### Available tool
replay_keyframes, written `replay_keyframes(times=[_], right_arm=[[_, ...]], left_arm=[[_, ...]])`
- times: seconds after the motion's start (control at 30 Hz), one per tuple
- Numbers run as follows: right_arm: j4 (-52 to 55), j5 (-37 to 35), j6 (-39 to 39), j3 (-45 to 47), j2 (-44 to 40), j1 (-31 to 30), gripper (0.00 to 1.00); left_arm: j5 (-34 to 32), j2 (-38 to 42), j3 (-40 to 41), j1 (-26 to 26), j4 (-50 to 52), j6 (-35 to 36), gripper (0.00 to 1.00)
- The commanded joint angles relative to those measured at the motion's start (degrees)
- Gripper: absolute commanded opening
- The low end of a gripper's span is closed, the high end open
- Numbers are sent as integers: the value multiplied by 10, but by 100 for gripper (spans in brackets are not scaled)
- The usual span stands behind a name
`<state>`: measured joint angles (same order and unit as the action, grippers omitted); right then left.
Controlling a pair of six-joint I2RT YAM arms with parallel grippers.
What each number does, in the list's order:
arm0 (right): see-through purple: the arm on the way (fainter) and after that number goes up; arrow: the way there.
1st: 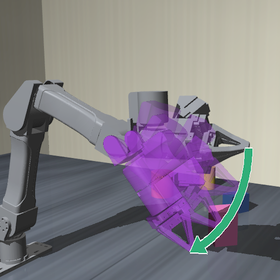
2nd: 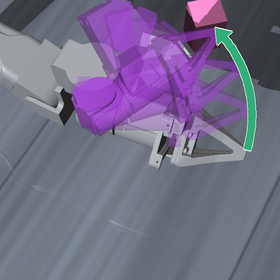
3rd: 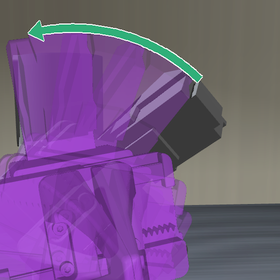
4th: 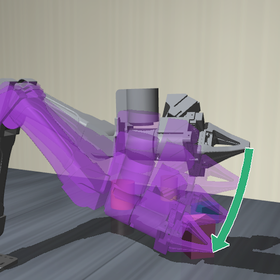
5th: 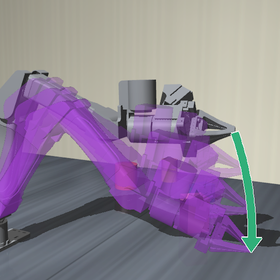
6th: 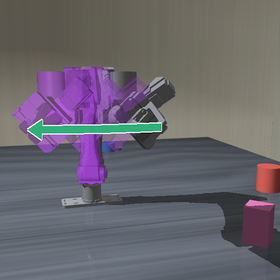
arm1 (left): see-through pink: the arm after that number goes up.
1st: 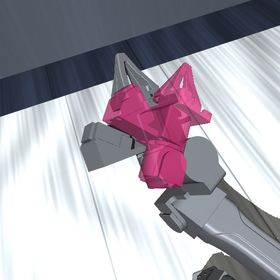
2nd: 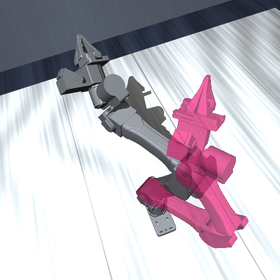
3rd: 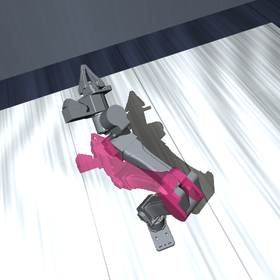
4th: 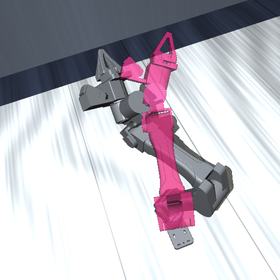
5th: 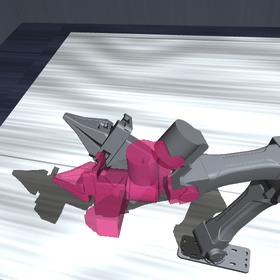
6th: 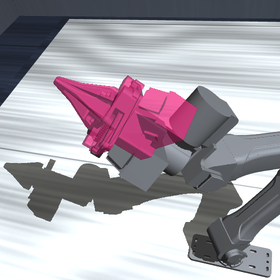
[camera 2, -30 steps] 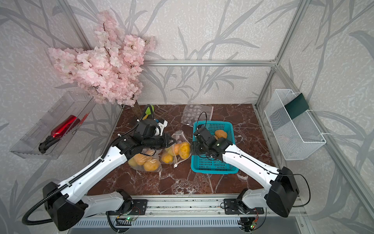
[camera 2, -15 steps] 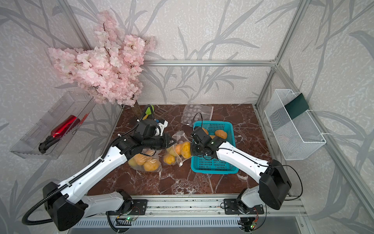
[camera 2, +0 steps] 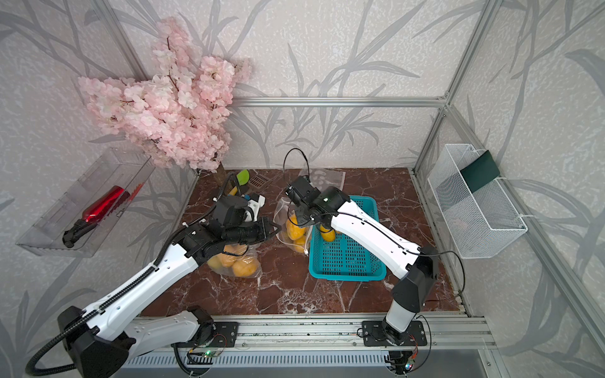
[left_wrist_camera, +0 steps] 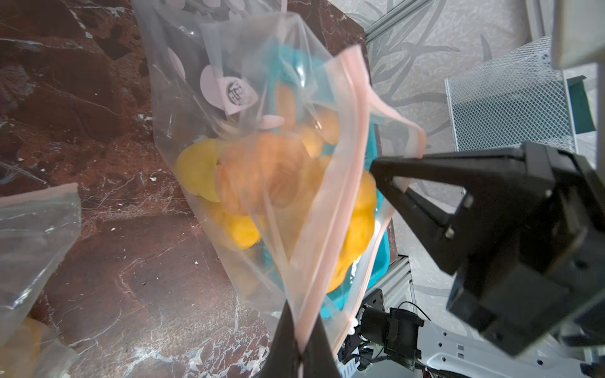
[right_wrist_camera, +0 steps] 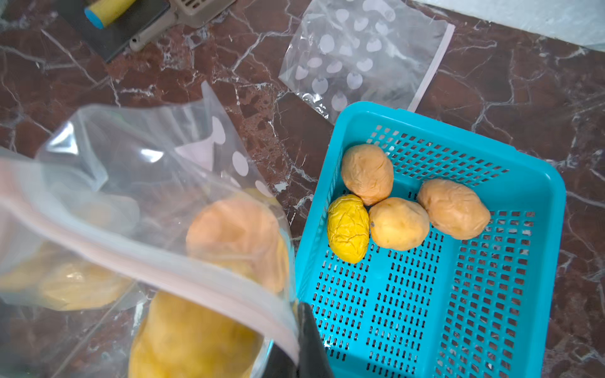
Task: Put the potatoes into a zipper bag and zip it
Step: Adjust the zipper food storage bag at the center of the board.
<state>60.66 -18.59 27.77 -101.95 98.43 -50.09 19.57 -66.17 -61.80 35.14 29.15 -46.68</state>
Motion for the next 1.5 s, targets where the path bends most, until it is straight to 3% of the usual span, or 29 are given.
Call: replay_keyframes(times=[0.0, 0.13, 0.17, 0.23, 0.3, 0.4, 0.5, 0.6, 0.77, 0.87, 0.93, 1.1, 1.27, 1.47], right_arm=[[40, 12, -35, 14, 1, -12, 0], [-20, 42, -53, 58, -48, -12, 0], [-43, 55, -60, 77, -65, -12, 5], [-99, 88, -72, 120, -102, -12, 21], [-172, 130, -78, 180, -150, -12, 46], [-296, 180, -88, 285, -230, -14, 76], [-437, 175, -123, 407, -315, -29, 91], [-551, 94, -110, 511, -372, -37, 99], [-868, 170, -221, 712, -405, -39, 99], [-981, 211, -266, 766, -367, -39, 99], [-973, 215, -278, 750, -326, -39, 100], [-998, 233, -270, 707, -218, -39, 84], [-1026, 203, -257, 694, -189, -40, 63], [-1093, 184, -258, 711, -179, -40, 58]], left_arm=[[-23, -28, -34, -3, 4, -9, 0], [-38, -53, -54, -16, 25, 1, 0], [-34, -55, -49, -22, 20, 0, 0], [-22, -52, -34, -33, 5, -7, 0], [-21, -44, -22, -43, -6, -12, 0], [-49, -26, -14, -59, 6, -9, 0], [-72, -10, -3, -78, 16, -8, 0], [-89, -5, -2, -90, 31, -5, 0], [-114, -16, -5, -100, 43, 6, 0], [-106, -26, -7, -107, 47, 6, 0], [-97, -27, -5, -107, 43, 8, 0], [-104, -24, 3, -110, 41, 6, 0], [-90, -28, 4, -115, 43, 3, 0], [-79, -29, 7, -118, 38, -1, 0]])
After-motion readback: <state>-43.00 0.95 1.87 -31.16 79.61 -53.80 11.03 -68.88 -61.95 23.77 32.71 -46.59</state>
